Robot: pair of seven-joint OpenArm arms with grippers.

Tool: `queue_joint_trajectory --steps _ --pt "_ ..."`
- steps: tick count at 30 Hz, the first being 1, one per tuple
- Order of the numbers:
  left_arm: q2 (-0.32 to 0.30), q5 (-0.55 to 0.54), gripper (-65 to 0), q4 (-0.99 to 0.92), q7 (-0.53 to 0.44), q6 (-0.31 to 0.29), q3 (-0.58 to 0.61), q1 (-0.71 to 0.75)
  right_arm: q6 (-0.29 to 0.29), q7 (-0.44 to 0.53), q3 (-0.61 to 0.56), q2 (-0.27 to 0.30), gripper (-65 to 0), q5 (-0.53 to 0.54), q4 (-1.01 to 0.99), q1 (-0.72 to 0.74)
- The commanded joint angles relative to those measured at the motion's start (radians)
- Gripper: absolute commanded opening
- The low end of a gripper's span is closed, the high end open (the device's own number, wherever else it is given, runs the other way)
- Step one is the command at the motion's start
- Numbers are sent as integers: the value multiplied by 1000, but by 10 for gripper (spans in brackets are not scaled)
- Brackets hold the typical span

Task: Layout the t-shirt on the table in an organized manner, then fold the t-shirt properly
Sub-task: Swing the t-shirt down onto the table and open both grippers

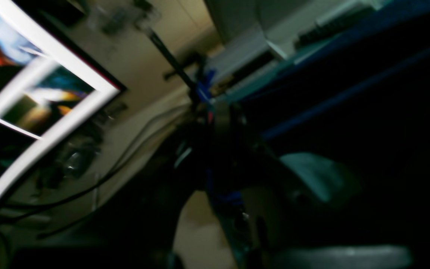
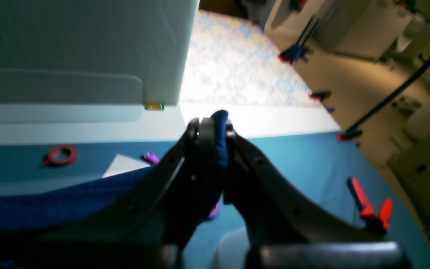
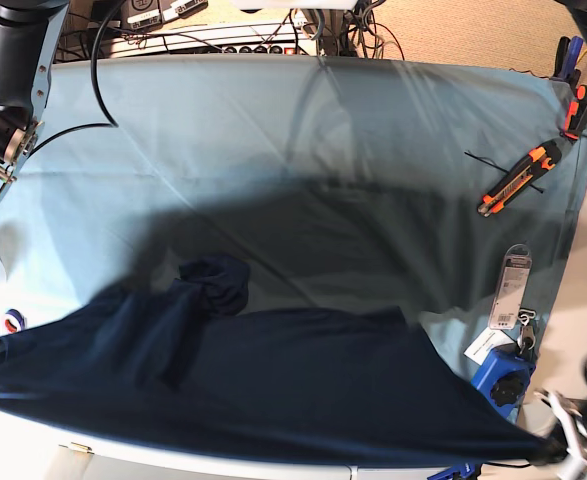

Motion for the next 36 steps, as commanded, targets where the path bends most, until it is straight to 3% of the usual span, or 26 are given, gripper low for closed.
queue_joint_trajectory --steps 1,6,12,15,17,20,25,32,36 --pt "-18 20 -650 2 -24 37 -12 -36 -20 42 8 29 -650 -21 2 34" --pt "-6 16 -650 -3 -31 36 -12 -43 -19 37 8 30 -650 31 -4 34" --pt "-59 -27 -650 37 -18 29 -55 -73 -19 -44 8 31 -650 65 124 28" --pt "-84 -146 -650 56 61 11 -137 -70 -19 -76 10 31 -650 64 202 15" --pt "-95 -232 -650 56 142 -60 -216 -70 -19 -83 10 31 -650 64 251 -9" --pt "-123 -372 -650 56 256 -105 -325 -70 -19 -98 10 31 -650 61 325 -63" --pt "-210 -506 -650 56 331 -172 -433 -70 -21 -106 18 31 -650 20 425 -152" --pt "-323 -753 -650 56 543 -172 -455 -69 -23 -122 161 31 -650 23 586 -278" --pt "-362 -806 -650 56 576 -172 -455 -69 -22 -125 292 31 -650 64 670 -376"
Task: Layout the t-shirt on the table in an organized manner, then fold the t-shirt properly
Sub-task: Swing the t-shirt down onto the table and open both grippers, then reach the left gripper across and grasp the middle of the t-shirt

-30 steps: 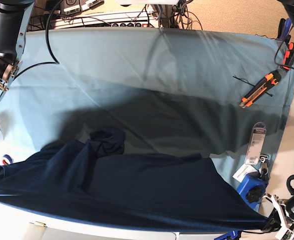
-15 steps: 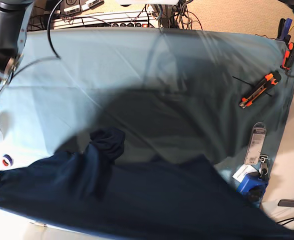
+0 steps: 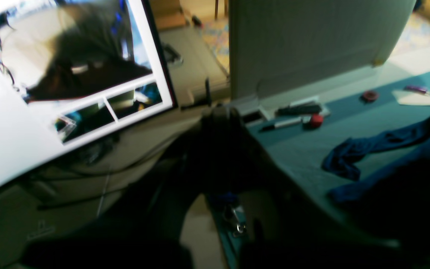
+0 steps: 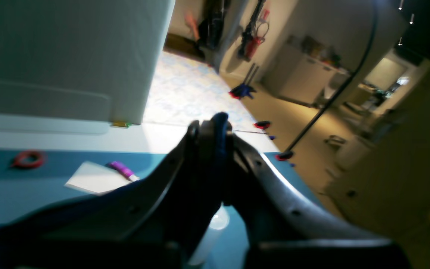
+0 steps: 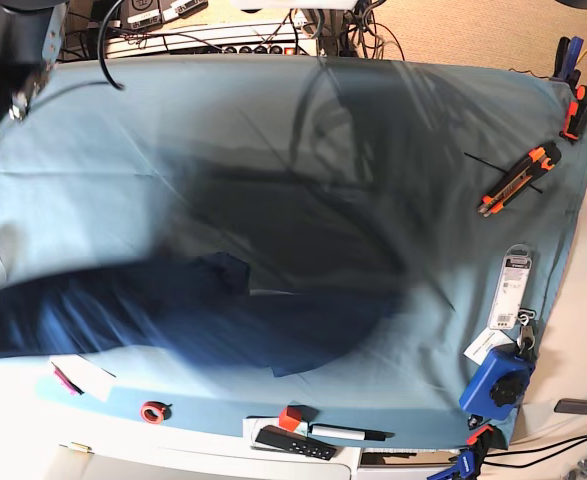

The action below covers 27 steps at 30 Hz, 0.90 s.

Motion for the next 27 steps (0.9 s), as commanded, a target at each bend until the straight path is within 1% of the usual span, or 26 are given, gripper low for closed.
queue_joint_trajectory --steps 1,3,6,7,10,12,14,17,19,21,24,25,27 --pt "-28 -28 -650 11 -16 -1 -9 -26 -7 31 38 21 -650 8 27 -7" --pt "-40 -61 -650 11 19 -1 -9 -26 0 30 99 21 -650 61 57 -58" --pt "-48 -121 -650 11 89 -1 -9 -11 46 19 164 21 -650 123 84 -124" --pt "-49 -144 -650 11 108 -1 -9 8 53 11 175 21 -650 138 86 -143" --pt "-39 -149 -650 11 177 -1 -9 118 60 -8 182 20 -650 146 86 -202" --pt "-3 -149 -650 11 216 -1 -8 217 60 -10 182 19 -650 146 86 -237" --pt "68 -149 -650 11 222 -1 -8 305 59 -9 182 19 -650 136 86 -260" --pt "219 -149 -650 11 217 -1 -8 395 58 -8 182 19 -650 103 84 -285" --pt "332 -149 -650 11 217 -1 -8 421 56 -7 182 18 -650 75 80 -294" --pt "439 -140 -650 11 217 -1 0 425 37 6 182 18 -650 36 62 -317" --pt "566 -113 -650 11 217 -1 43 410 4 14 182 15 -650 5 7 -348" --pt "602 -106 -640 11 217 -1 66 402 -3 21 182 8 -650 -1 -16 -353" --pt "674 -76 -567 11 218 -1 119 381 -3 23 182 -7 -650 0 -68 -352"
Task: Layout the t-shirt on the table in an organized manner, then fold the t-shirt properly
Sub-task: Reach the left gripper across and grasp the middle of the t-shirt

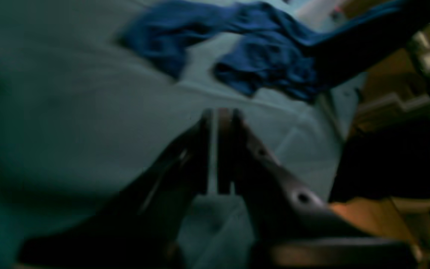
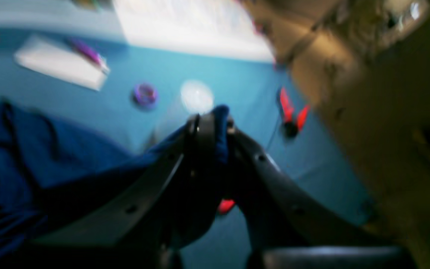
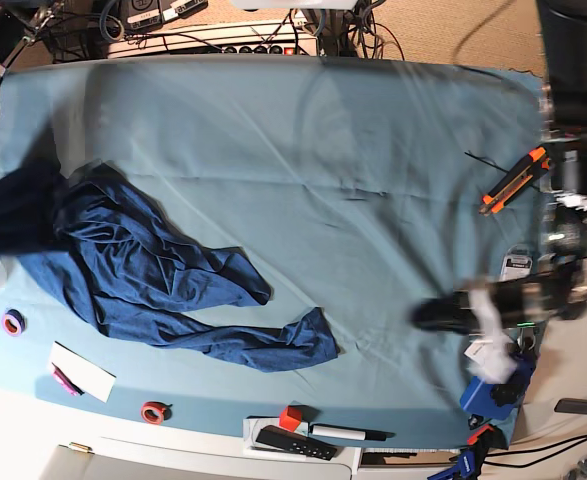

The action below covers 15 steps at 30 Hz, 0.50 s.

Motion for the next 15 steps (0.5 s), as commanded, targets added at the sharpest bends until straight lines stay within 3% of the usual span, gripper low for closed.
queue_joint_trajectory --steps 1,5,11,15 --pt "26 -6 -532 16 -16 -5 21 -46 -8 38 6 21 -650 1 -10 14" --pt "174 119 -450 16 -16 -5 166 -91 -8 62 6 18 -650 1 -75 14" --pt "382 224 -445 16 -21 -5 371 -119 -10 39 6 18 -650 0 -95 8" --pt "507 370 -445 16 -103 -5 446 -119 -10 45 6 18 -650 0 -118 8"
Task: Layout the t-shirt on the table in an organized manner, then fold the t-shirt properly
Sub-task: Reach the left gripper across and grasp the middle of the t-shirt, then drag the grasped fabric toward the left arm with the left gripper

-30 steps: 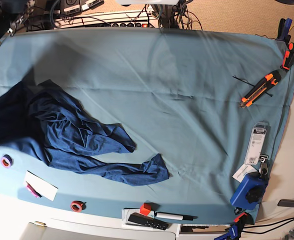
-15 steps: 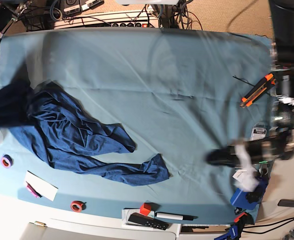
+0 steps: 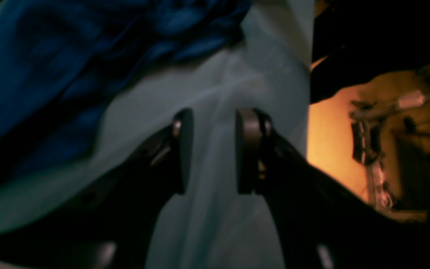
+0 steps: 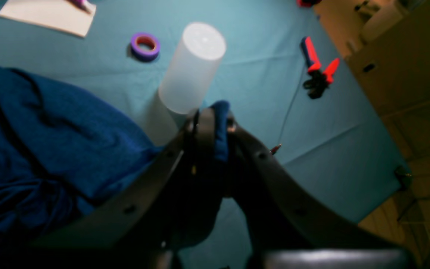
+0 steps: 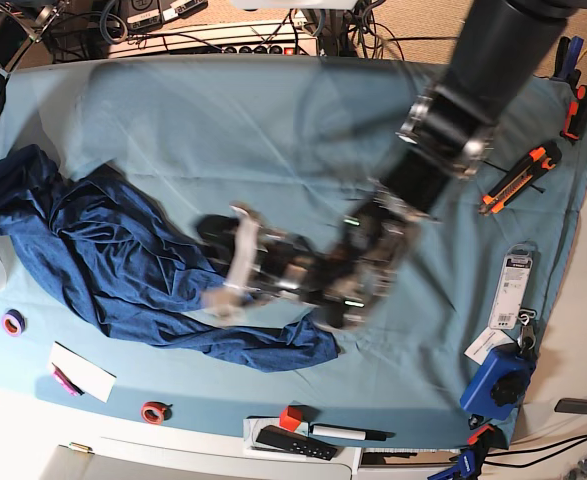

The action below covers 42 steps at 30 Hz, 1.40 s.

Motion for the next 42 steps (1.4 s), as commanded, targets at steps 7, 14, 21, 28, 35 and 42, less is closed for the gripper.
queue_joint_trajectory --steps 7,14,21,28,35,42 --pt "111 442 -445 15 -376 -5 132 -39 -8 26 6 29 -650 2 -1 13" --pt "111 702 -376 15 -528 161 320 -39 -8 21 6 29 -650 13 -1 13" --pt "111 705 -377 15 -528 241 334 7 90 -15 -13 -17 -650 163 -1 14" --pt "111 560 -377 16 -574 134 277 88 127 3 -17 -100 -650 235 -1 14" --pt "111 568 -377 15 -658 131 193 144 168 3 -18 -102 -650 357 6 22" --pt "111 704 -377 14 -808 135 194 144 278 1 -18 -102 -650 531 61 29"
